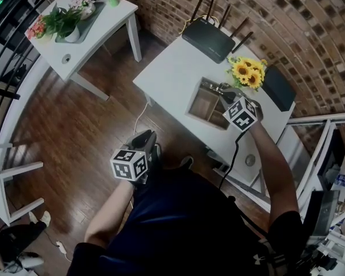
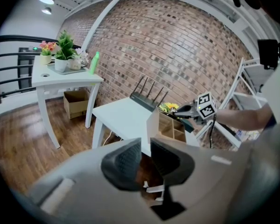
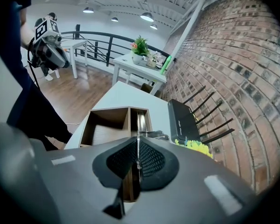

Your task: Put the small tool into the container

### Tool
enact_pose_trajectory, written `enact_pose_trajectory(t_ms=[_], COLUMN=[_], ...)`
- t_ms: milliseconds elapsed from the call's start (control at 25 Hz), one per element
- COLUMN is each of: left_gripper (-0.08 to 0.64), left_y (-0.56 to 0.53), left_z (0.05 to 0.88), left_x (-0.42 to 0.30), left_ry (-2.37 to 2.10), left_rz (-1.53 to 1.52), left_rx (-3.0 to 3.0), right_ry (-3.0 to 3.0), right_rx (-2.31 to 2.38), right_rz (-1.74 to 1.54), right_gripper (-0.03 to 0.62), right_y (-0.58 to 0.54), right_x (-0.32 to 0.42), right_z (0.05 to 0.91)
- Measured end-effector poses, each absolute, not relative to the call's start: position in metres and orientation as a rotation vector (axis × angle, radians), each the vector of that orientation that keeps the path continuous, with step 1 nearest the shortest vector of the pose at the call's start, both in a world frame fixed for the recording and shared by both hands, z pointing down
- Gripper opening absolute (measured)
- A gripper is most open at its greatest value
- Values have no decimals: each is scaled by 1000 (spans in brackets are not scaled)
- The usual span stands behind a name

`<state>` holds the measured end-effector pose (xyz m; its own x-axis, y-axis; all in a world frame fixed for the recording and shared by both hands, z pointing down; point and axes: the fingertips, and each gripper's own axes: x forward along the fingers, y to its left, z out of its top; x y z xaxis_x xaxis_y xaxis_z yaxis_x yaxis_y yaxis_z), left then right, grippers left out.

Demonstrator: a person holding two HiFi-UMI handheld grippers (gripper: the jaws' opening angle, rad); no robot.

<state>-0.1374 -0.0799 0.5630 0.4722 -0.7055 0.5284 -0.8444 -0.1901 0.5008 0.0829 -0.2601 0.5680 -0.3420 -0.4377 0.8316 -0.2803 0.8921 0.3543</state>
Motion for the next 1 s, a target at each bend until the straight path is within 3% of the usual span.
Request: enact_pose_trajectory(t_ms=[520, 1000], left_gripper=[58, 55], left_y=[-77, -76], left_z=[564, 567], left_x=[-133, -127], left_ry=[-1271, -1236], left_rz=[227, 228], left_rx=[1939, 1951], right_ry=[-1915, -1921], right_rx=[448, 507], right_rz=[-169, -181], right_gripper=[15, 69], right_y=[-256, -257], right_x=[81, 87], right_z=[587, 582])
